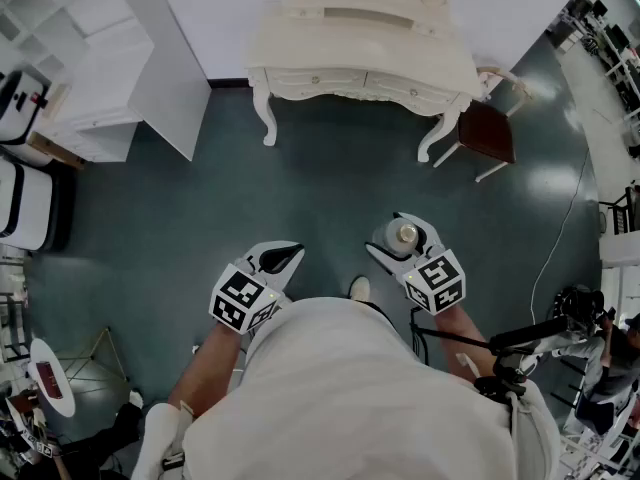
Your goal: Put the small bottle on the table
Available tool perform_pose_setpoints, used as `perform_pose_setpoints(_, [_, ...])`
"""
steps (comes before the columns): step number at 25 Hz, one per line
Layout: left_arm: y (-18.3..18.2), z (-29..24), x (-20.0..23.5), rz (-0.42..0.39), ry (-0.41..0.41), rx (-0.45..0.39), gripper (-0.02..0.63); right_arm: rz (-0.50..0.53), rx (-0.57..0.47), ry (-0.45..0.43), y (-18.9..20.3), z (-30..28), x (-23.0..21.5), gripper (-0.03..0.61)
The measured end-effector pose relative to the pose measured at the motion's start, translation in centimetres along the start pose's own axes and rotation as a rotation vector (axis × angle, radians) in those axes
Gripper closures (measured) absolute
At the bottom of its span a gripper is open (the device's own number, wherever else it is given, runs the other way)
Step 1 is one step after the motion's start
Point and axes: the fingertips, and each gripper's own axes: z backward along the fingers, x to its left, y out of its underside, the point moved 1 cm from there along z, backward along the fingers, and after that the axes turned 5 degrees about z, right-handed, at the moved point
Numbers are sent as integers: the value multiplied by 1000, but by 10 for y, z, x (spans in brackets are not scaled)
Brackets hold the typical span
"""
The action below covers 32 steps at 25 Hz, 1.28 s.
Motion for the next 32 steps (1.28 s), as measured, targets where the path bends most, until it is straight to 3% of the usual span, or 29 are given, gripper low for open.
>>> perform_pose_setpoints(10, [65, 116, 61, 11, -26, -40, 611, -12, -2, -21, -26, -76, 118, 236])
perform_pose_setpoints(17, [86, 144, 87, 36, -17, -40, 611, -8, 31, -20, -39, -102, 152, 236])
perform_pose_setpoints(23, [67, 118, 98, 21, 0, -54, 611, -10, 47, -19, -41, -117, 122, 236])
perform_pose_setpoints(32, [-18, 61, 179, -2, -44, -20, 611, 4, -1, -22, -92, -189, 0, 236])
